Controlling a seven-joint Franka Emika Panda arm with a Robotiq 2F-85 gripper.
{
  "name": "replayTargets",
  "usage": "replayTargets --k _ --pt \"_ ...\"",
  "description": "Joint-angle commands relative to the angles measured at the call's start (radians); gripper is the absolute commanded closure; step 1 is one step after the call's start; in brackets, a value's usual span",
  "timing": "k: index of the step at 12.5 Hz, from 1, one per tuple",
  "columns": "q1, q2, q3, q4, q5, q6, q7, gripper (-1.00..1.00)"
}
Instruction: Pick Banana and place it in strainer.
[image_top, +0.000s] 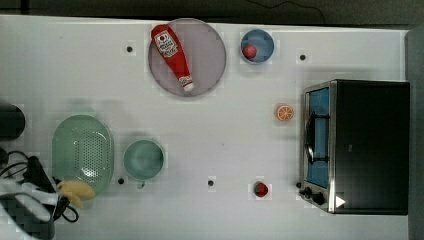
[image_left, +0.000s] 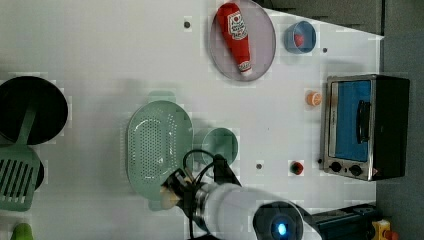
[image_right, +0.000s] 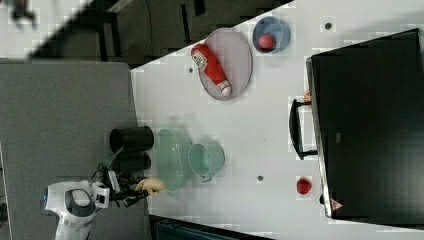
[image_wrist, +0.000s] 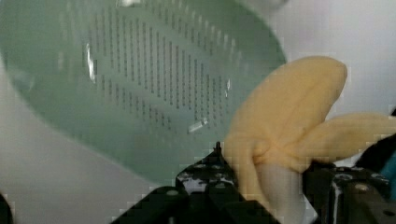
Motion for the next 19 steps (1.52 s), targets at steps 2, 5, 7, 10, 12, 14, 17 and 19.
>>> replayTargets --k 2,5,7,10,12,14,17,19 --pt "-0.050 0.018 -0.038 0.045 -0.014 0.071 0.139 -0.71" --pt "-0.061 -0.004 -0.062 0.069 -0.014 0.069 0.137 -1.00" --pt "-0.091 -0.041 -0.080 0.108 -0.007 -0.002 0.054 -1.00" --pt "-0.168 -0.133 -0.115 0.210 0.060 -0.234 -0.262 -1.00" --pt "-0.218 -0.213 -0.173 0.275 0.131 -0.354 -0.461 -1.00" --pt "-0.253 -0.309 -0.265 0.300 0.155 -0.472 -0.651 -1.00" --pt "-0.273 -0.434 -0.443 0.301 0.154 -0.636 -0.949 -1.00" --pt "-0.273 -0.482 -0.554 0.294 0.153 -0.684 -1.092 -1.00"
